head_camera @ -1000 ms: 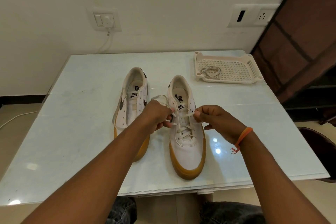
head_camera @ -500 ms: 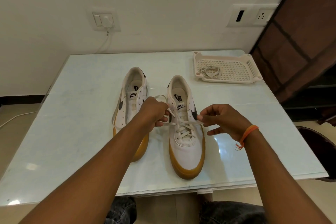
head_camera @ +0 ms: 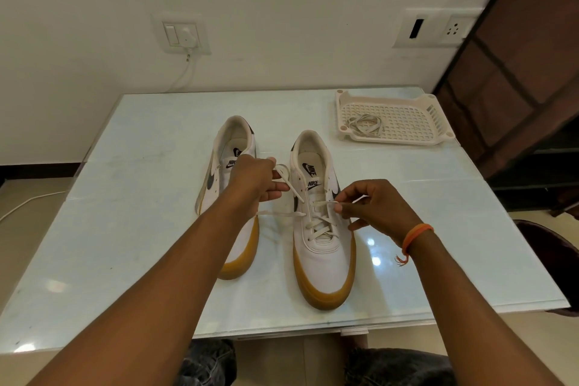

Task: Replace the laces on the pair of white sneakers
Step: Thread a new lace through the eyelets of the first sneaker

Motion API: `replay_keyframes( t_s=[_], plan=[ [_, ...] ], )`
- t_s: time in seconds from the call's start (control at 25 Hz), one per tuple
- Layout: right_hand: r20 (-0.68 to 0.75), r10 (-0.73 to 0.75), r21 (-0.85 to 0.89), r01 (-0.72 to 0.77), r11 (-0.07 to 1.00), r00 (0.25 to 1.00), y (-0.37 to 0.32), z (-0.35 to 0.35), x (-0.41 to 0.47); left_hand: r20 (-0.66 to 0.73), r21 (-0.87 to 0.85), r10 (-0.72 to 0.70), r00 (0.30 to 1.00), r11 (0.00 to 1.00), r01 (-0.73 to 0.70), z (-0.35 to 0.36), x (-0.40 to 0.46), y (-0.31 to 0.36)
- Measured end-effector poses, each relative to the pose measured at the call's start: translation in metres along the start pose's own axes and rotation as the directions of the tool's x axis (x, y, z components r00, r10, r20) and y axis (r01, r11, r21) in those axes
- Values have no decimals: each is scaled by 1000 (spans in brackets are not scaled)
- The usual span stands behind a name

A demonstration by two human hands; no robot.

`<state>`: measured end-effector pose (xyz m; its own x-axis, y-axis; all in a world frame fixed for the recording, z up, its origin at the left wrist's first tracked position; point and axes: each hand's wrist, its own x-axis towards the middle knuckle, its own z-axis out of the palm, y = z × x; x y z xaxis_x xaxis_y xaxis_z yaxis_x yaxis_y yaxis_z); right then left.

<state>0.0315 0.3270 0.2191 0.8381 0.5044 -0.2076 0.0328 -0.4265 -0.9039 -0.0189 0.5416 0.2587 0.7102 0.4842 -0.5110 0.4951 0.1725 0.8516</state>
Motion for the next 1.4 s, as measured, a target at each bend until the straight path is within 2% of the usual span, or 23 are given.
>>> replay_keyframes(
  t_s=[0.16, 0.28, 0.36, 0.44, 0.56, 0.72, 0.84, 0.88, 0.92, 0.96, 1.0, 1.08, 1.16, 1.32, 1.4],
  plan=[
    [-28, -44, -49, 42, 998, 999, -1, 5, 2, 2, 0, -3, 1000, 1000, 3, 1, -1, -1],
    [64, 51, -44, -48, 998, 997, 2, 4, 4, 4, -5, -21, 1000, 1000, 21, 1, -1, -2],
    [146, 123, 47, -131, 990, 982, 4, 1, 4, 12, -14, -33, 999, 999, 33, 1, -1, -2],
    [183, 125, 169, -156, 973, 975, 4, 1, 4, 14, -36, -32, 999, 999, 32, 1, 0, -2],
    [104, 95, 272, -120, 955, 990, 2, 10, 4, 18, -77, -24, 1000, 997, 26, 2, 1, -2],
    [50, 141, 366, -149, 919, 989, 4, 16, 6, 37, -102, -43, 998, 994, 47, 2, 2, -3],
    [-95, 148, 359, -105, 927, 984, 1, 12, 5, 51, -118, -76, 996, 990, 81, 1, 0, -3],
    [-177, 77, 286, -24, 958, 981, 1, 11, 6, 41, -122, -71, 997, 990, 75, 1, 1, -2],
    [-244, -54, 121, 85, 989, 968, 2, 12, 8, 28, -125, -62, 998, 990, 65, 1, 2, -2],
    [-234, -216, -104, 197, 975, 948, 1, 14, 8, 16, -124, -55, 998, 991, 56, 1, 3, -1],
    [-160, -353, -311, 293, 904, 922, 3, 19, 10, 9, -119, -48, 999, 992, 48, 1, 2, -1],
    [-4, -484, -580, 392, 714, 875, 10, 29, 13, 2, -110, -44, 999, 993, 44, 2, 1, -1],
    [15, -519, -669, 395, 630, 855, 15, 29, 14, -12, -119, -52, 999, 992, 50, 2, 1, 1],
    [-31, -478, -637, 351, 686, 878, 17, 20, 14, -92, -225, -54, 994, 974, 32, -17, 7, 10],
    [-17, -476, -625, 363, 691, 879, 17, 22, 16, -115, -187, -36, 993, 982, 14, -23, 8, 10]
  ],
)
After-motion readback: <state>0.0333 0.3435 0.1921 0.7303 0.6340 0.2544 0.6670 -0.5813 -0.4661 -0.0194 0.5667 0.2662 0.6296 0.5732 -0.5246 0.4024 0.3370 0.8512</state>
